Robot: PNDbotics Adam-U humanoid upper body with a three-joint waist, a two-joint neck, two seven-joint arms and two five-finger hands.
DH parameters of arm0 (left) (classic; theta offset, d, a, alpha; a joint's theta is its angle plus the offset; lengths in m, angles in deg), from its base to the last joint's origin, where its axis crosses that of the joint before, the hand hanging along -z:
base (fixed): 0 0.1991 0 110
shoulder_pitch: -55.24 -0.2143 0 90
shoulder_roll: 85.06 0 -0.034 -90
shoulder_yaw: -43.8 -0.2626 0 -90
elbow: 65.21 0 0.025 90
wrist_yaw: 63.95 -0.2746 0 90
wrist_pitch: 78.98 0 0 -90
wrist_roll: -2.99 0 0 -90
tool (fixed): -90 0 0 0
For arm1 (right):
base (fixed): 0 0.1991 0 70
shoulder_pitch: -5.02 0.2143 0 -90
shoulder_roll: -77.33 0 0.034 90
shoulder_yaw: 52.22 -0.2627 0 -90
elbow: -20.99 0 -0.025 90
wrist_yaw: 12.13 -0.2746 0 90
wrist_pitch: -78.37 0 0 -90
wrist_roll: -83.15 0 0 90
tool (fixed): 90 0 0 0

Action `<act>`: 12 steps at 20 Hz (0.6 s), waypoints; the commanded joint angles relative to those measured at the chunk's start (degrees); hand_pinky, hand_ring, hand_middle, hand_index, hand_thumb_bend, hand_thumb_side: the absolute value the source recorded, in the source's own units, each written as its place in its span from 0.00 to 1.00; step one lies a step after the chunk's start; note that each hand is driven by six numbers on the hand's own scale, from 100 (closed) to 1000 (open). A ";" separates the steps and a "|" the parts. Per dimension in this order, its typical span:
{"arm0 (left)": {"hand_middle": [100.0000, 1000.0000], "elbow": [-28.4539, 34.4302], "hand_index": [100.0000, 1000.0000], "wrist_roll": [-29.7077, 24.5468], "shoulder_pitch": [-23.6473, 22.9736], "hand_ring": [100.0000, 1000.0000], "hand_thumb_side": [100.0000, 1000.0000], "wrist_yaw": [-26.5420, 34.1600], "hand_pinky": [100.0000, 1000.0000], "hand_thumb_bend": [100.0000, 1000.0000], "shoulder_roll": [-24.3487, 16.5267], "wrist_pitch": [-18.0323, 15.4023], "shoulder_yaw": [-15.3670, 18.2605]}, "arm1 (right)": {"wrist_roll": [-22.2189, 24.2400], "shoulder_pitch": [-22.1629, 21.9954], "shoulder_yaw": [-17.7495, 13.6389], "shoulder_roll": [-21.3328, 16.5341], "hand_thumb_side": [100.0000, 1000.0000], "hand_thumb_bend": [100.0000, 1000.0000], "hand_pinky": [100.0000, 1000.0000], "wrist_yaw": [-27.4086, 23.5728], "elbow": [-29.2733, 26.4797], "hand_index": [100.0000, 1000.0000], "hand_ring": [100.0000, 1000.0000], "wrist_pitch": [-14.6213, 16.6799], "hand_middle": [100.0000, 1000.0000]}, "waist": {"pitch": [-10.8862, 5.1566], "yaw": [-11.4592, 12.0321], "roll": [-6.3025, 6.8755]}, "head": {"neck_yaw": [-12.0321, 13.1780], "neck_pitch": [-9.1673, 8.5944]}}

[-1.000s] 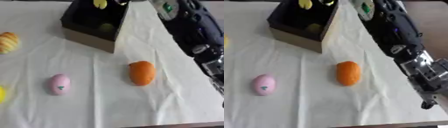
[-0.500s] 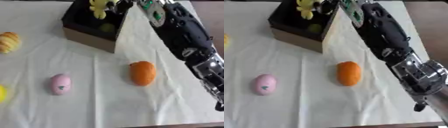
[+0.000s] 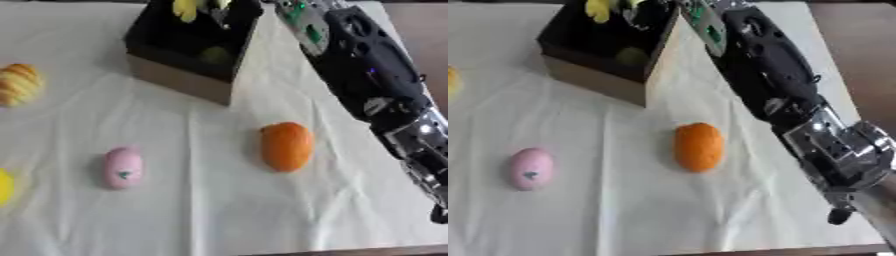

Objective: Pick up objects on the table and place them in the box.

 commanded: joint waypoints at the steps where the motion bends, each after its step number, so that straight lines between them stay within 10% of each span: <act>1: 0.74 1.14 0.85 -0.11 0.51 0.80 0.76 0.13 0.73 0.37 -0.54 -0.02 0.32 | 0.44 0.88 -0.79 -1.33 0.42 0.00 0.88 -0.22 -2.01 0.91 0.94 0.11 0.89 | -2.45 -0.09 -0.44 | 0.18 -0.32; 12: 0.74 1.14 0.85 -0.25 0.78 0.81 0.76 0.42 0.73 0.37 -0.32 -0.08 0.20 | 7.04 0.59 -1.04 -1.78 0.00 0.08 0.92 -3.88 -2.86 0.96 0.96 1.69 0.90 | -2.78 -0.12 -0.54 | 0.28 -0.28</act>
